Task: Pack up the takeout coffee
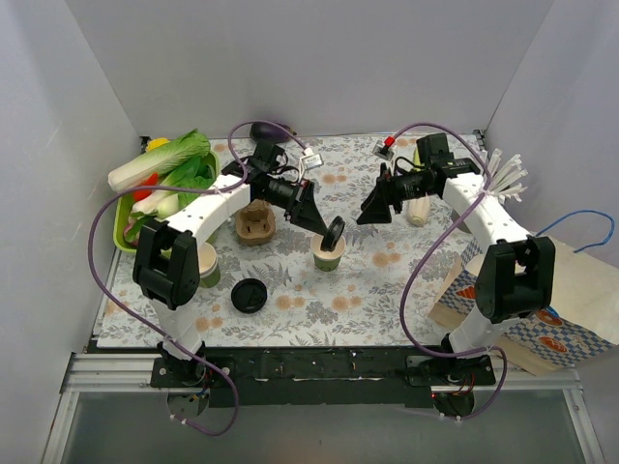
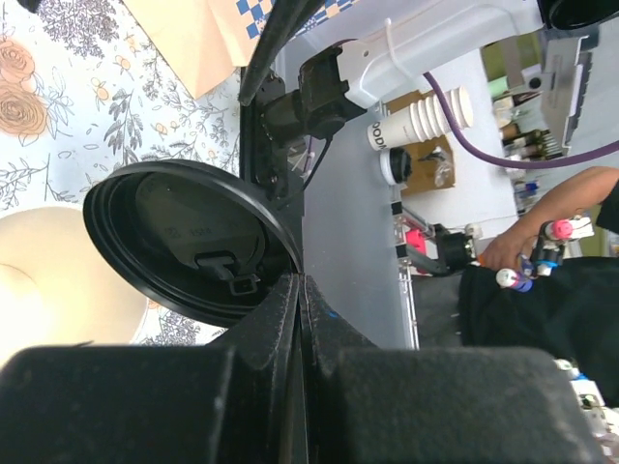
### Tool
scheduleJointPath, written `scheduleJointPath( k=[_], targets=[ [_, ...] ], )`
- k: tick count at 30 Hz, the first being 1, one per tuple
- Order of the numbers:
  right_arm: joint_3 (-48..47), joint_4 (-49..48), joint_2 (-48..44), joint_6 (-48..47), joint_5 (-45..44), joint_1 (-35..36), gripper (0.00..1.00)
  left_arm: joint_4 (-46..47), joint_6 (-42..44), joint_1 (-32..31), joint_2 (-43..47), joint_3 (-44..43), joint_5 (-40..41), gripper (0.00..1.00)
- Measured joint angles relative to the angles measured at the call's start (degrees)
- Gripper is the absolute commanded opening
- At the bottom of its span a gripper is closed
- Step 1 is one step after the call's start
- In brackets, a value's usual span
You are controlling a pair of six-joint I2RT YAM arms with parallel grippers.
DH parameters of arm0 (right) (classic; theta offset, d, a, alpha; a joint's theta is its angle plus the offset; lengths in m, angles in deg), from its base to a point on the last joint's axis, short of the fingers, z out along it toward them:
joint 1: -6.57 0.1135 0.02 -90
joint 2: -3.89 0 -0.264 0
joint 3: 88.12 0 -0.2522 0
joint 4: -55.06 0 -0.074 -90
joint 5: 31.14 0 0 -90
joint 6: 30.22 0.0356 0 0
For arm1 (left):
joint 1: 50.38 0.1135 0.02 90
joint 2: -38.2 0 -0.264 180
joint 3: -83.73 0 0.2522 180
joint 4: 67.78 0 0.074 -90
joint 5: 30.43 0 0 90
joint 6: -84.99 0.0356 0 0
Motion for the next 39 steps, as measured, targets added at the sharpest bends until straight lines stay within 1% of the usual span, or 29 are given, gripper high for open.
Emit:
scheduleJointPath(
  k=[6, 8, 13, 19, 22, 25, 26, 27, 35, 39],
  targets=[
    [-0.50, 0.39, 2.86, -1.42, -0.15, 1.79, 0.82, 3.87, -4.37, 2.80, -2.62, 2.84, -3.08, 0.00],
    [-0.61, 0.11, 3.87, -1.16, -1.70, 2.69, 0.81, 4.20, -4.92, 3.54, -4.07, 2.95, -3.54, 0.00],
    [-0.59, -1.88, 4.61, 1.40, -4.50, 3.65, 0.81, 3.80, -4.85, 3.93, -7.04, 2.75, -4.22, 0.00],
    [-0.59, -3.58, 4.61, 3.61, -5.09, 3.69, 0.81, 2.49, -4.90, 4.24, -9.33, 2.40, -4.48, 0.00],
    [-0.59, -4.28, 4.61, 4.42, -5.33, 3.69, 0.81, 1.81, -4.66, 4.87, -10.03, 0.92, -4.85, 0.00],
    [-0.50, -4.74, 4.61, 5.25, -6.29, 3.72, 0.80, 1.40, -4.46, 5.46, -10.14, 0.55, -4.96, 0.04],
    [-0.48, -4.94, 4.61, 5.64, -6.97, 3.80, 0.80, 1.40, -4.48, 5.55, -10.14, 0.55, -4.96, 0.07],
    [-0.46, -5.11, 4.61, 5.81, -7.67, 3.91, 0.80, 1.36, -4.50, 5.68, -10.14, 0.55, -4.94, 0.09],
    [-0.44, -5.92, 4.83, 7.56, -11.04, 4.76, 0.80, 1.22, -4.59, 5.92, -10.14, 0.55, -4.79, 0.12],
    [-0.44, -6.38, 5.27, 8.13, -11.58, 6.14, 0.80, 1.25, -4.72, 5.92, -10.14, 0.55, -4.57, 0.18]
  ],
)
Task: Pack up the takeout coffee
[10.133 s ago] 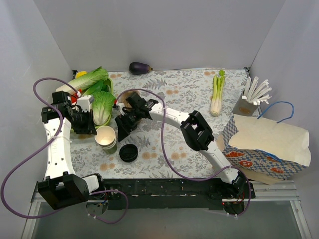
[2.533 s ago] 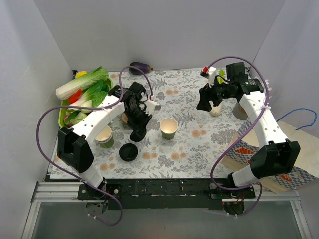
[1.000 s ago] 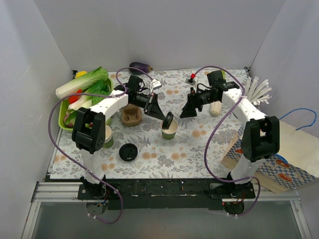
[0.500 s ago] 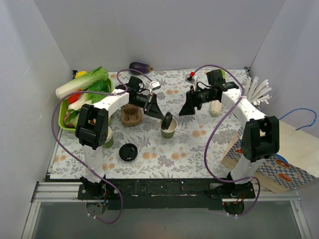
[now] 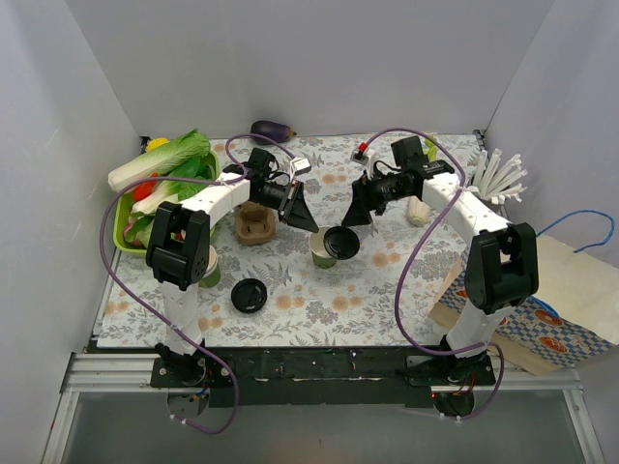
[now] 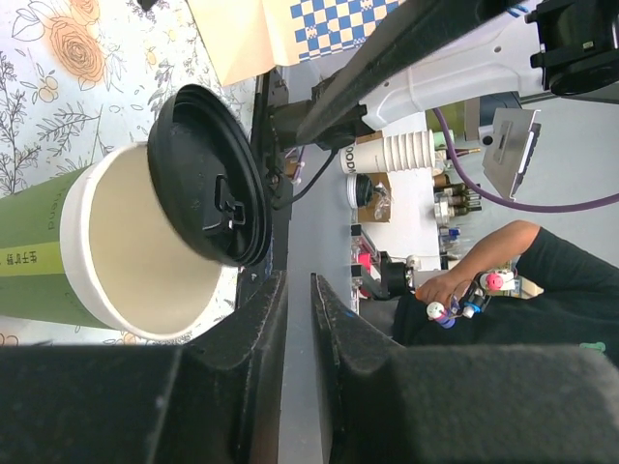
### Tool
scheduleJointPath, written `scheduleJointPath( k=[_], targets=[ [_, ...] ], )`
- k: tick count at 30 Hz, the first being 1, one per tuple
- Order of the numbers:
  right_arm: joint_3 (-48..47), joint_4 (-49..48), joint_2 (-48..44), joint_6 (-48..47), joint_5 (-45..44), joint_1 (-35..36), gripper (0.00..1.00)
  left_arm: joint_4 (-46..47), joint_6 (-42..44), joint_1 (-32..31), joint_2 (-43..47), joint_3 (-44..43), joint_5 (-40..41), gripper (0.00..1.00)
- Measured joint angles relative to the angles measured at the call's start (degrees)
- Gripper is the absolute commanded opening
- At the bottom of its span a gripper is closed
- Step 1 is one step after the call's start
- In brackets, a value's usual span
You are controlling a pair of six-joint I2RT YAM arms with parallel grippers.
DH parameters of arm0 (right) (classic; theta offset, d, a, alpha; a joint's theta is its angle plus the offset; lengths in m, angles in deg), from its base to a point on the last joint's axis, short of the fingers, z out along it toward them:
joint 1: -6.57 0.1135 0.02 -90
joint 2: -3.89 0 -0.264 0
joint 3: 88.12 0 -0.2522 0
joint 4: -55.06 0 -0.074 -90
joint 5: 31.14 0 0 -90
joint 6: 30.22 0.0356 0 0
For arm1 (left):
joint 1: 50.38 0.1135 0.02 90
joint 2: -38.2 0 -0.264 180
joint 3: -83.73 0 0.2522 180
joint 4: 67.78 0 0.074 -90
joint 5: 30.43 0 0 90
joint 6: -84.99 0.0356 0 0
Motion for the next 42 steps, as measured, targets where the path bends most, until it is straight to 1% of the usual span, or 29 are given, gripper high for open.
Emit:
scheduleJointPath(
  k=[3, 7, 8, 11, 12, 15, 21, 26, 29, 36, 38, 42],
  targets=[
    [-0.02, -0.02, 0.28, -0.28, -0.50, 1.07, 0.78, -0.02, -0.11, 0.02, 0.00, 0.00, 0.72, 0.23],
    [-1.49, 2.71, 0.31, -5.64, -1.84, 1.84, 0.74, -0.28, 0.02, 0.42, 0.09, 0.00, 2.12, 0.29],
    [-2.14, 3.48, 0.15, -7.80, -2.60, 1.84, 0.74, -0.39, 0.07, 0.55, 0.17, 0.00, 2.62, 0.34],
    [-1.81, 4.83, -2.08, -14.25, -5.79, 1.81, 0.72, -1.29, 0.37, 1.09, 0.52, -0.63, 4.52, 0.45],
    [-0.72, 4.94, -3.58, -16.35, -6.99, 1.81, 0.71, -1.62, 0.52, 1.29, 0.66, -1.20, 5.55, 0.51],
    [4.07, 6.71, -9.88, -22.43, -10.62, 1.81, 0.69, -3.21, 1.75, 1.86, 1.53, -3.45, 9.35, 0.58],
    [14.56, 9.35, -18.88, -33.40, -16.94, 3.41, 0.64, -6.05, 4.57, 3.52, 5.29, -7.50, 15.65, 0.61],
    [23.78, 10.47, -22.01, -44.76, -20.35, 6.99, 0.58, -7.82, 6.67, 4.39, 8.26, -8.13, 19.80, 0.61],
    [27.50, 10.51, -22.38, -49.99, -22.60, 9.60, 0.54, -8.39, 7.19, 4.35, 9.11, -8.13, 21.07, 0.62],
    [31.56, 7.21, -21.51, -57.53, -26.80, 13.40, 0.48, -9.03, 7.63, 4.33, 10.67, -7.30, 23.21, 0.62],
    [31.93, 5.95, -20.92, -58.51, -27.65, 14.08, 0.45, -9.14, 7.74, 4.33, 11.37, -6.80, 23.69, 0.62],
    [32.30, 2.64, -19.34, -59.71, -29.24, 15.43, 0.45, -9.14, 7.76, 4.33, 12.41, -5.86, 24.39, 0.62]
  ],
)
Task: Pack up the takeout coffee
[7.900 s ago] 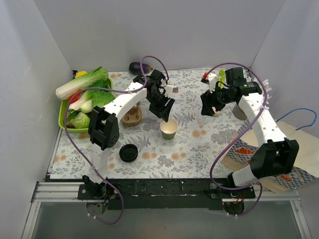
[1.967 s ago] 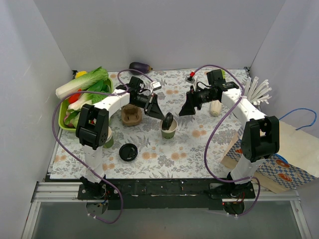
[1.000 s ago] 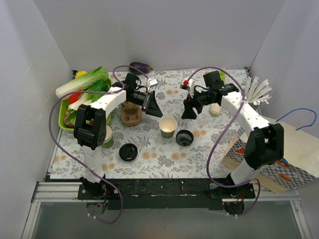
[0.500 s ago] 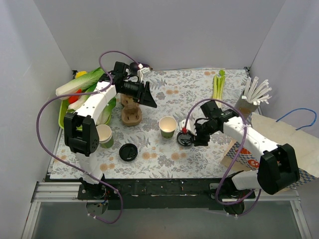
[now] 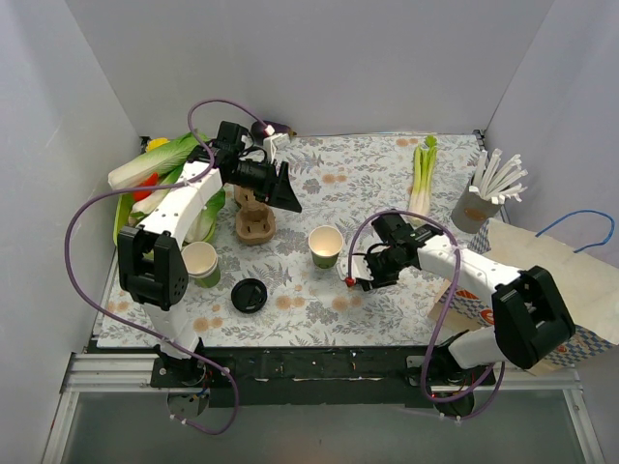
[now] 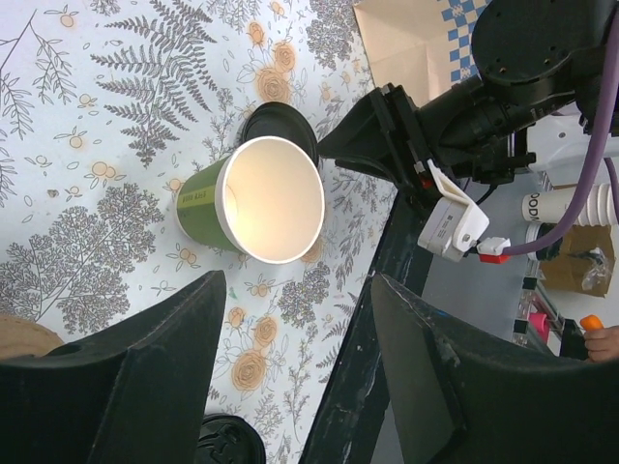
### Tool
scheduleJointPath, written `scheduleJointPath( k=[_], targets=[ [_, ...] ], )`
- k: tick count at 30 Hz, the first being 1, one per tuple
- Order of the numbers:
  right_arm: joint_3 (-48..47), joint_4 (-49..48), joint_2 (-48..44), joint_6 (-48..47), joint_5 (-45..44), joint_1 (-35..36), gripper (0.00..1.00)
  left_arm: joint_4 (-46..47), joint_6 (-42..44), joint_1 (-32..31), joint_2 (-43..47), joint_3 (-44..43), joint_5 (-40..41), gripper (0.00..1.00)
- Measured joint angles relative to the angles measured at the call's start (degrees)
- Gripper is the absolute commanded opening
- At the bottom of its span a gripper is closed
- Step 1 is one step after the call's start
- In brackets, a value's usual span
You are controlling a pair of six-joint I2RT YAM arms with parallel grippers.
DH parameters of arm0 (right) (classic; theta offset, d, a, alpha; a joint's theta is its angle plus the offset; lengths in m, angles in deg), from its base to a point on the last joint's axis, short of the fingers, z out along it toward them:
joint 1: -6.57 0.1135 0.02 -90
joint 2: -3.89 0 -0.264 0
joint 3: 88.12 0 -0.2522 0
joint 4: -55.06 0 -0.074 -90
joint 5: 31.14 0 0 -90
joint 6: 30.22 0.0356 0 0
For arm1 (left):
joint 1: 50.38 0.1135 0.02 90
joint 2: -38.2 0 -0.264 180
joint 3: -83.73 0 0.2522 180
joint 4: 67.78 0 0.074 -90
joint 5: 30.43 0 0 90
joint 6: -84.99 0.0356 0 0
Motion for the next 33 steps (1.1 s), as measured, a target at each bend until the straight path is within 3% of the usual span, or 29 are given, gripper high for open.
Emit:
scheduleJointPath(
  k=[20, 33],
  targets=[
    [1.79, -4.55, 4.20, -1.40, -3.21, 3.04, 0.31, 0.20, -0.24, 0.00, 0.26, 1.51, 1.33, 0.62],
    [2.14, -4.68, 4.39, 0.90, -5.97, 3.98, 0.05, 0.42, -0.31, 0.00, 0.26, 1.81, 1.36, 0.62]
  ],
)
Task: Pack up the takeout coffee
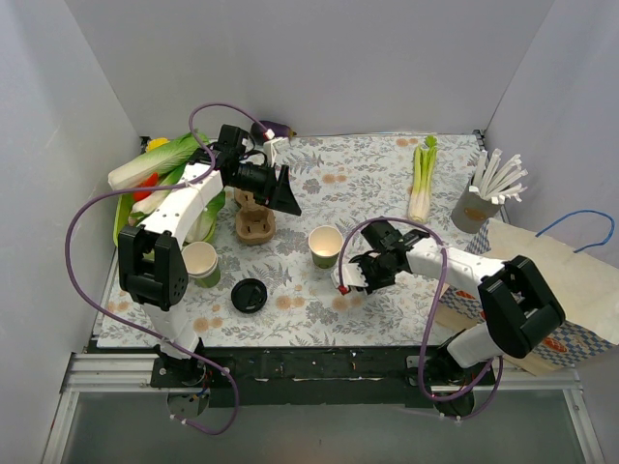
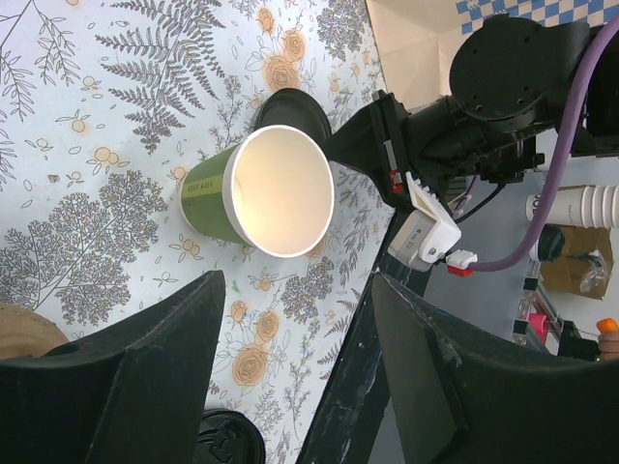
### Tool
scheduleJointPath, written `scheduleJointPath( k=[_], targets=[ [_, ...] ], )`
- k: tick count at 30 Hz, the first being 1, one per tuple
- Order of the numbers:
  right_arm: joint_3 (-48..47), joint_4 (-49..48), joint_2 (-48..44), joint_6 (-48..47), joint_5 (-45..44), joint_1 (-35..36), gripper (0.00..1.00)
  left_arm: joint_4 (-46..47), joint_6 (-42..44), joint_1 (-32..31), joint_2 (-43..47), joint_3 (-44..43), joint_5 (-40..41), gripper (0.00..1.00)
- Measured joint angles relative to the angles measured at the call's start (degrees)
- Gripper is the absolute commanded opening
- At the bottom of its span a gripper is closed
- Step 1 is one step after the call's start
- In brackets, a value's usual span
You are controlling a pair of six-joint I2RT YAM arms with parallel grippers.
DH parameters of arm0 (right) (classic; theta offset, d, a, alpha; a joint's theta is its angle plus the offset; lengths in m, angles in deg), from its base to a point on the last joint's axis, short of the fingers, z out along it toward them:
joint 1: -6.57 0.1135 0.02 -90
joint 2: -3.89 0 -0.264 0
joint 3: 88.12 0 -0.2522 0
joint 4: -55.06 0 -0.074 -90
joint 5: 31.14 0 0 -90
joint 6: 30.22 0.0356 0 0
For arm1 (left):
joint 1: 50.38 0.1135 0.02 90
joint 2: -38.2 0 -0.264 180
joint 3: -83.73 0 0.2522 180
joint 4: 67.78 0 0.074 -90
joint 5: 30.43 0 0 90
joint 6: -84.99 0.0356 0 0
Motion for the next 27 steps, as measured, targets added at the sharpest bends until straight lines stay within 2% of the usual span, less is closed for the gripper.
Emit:
scheduleJointPath(
  k=[5, 9, 10, 14, 18, 22, 23, 24, 27],
  targets=[
    [-2.49, 5.01, -2.51, 2.51, -1.14, 0.11, 0.02, 0.50, 0.09, 0.00, 0.35, 0.92, 0.46, 0.64],
    [-10.78, 12.35, -6.40, 6.54, 0.33, 0.09, 0.01, 1.55, 0.07, 0.00, 2.43, 4.63, 2.80, 0.68],
    [-14.67, 14.86, -6.93, 8.74, 2.43, -0.15, 0.01, 1.97, 0.00, 0.00, 3.41, 6.10, 3.61, 0.75],
    [-26.56, 18.86, -6.71, 15.30, 8.74, -1.22, 0.01, 4.90, -1.46, 0.00, 7.69, 10.99, 5.01, 0.78],
    [-36.15, 19.71, -1.62, 26.23, 20.74, -3.19, 0.01, 10.60, -3.56, 0.00, 12.98, 16.35, 5.07, 0.81],
    [-40.65, 19.02, 4.17, 34.42, 30.75, -5.09, 0.01, 16.24, -5.05, -0.04, 19.12, 21.44, 5.27, 0.86],
    [-41.66, 19.15, 5.62, 35.98, 32.83, -5.51, 0.01, 17.11, -5.14, -0.11, 20.22, 22.10, 5.33, 0.89],
    [-42.58, 19.15, 6.97, 37.31, 34.86, -5.90, 0.01, 17.94, -5.14, -0.20, 20.98, 22.53, 5.38, 0.98],
    [-44.00, 17.62, 9.88, 43.19, 42.12, -7.37, 0.01, 19.74, -5.62, -0.57, 21.55, 22.88, 6.05, 0.98]
  ],
)
